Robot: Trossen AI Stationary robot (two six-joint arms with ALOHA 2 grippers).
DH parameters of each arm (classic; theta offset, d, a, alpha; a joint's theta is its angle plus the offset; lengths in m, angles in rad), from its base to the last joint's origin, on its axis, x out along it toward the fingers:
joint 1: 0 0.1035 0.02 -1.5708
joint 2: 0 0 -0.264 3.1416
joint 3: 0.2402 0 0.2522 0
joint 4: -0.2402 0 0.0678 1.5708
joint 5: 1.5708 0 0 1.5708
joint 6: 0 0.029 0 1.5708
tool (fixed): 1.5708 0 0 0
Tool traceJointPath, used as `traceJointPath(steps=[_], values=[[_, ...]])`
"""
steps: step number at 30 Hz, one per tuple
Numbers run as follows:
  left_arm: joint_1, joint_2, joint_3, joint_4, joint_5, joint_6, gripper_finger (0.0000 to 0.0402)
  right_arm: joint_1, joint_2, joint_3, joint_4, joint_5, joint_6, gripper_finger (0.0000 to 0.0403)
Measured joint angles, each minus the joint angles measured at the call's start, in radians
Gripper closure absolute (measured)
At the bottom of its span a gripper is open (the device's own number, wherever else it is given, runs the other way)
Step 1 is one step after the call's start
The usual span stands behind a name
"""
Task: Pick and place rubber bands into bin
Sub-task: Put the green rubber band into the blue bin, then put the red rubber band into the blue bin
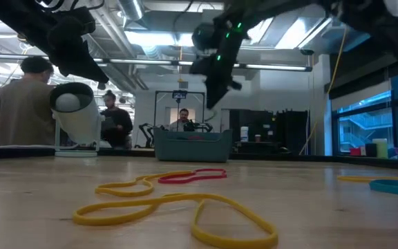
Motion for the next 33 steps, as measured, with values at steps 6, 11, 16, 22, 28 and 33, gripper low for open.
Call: traceJointPath(steps=[6, 11, 16, 22, 28, 33], values=[[0.000, 0.000, 0.000, -0.004, -0.034, -0.008, 0.0399, -0.019, 0.112, 0.027, -0.026, -0.028, -0.043, 0.0401], [0.003, 0.000, 0.000, -0.005, -0.041, -0.008, 0.0399, -0.020, 0.134, 0.027, -0.026, -0.028, -0.044, 0.0381], [0.023, 0.000, 0.000, -0.012, -0.030, -0.007, 0.0400, -0.020, 0.134, 0.028, -0.027, -0.028, -0.030, 0.0347], [0.033, 0.000, 0.000, -0.013, 0.006, -0.006, 0.0400, -0.019, 0.134, 0.028, -0.067, -0.028, 0.032, 0.0297], [0.033, 0.000, 0.000, -0.013, 0.026, -0.005, 0.0397, -0.019, 0.133, 0.043, -0.099, -0.056, 0.084, 0.0254], [0.033, 0.000, 0.000, -0.014, 0.111, -0.005, 0.0397, -0.019, 0.133, 0.043, -0.101, -0.087, 0.121, 0.0236]])
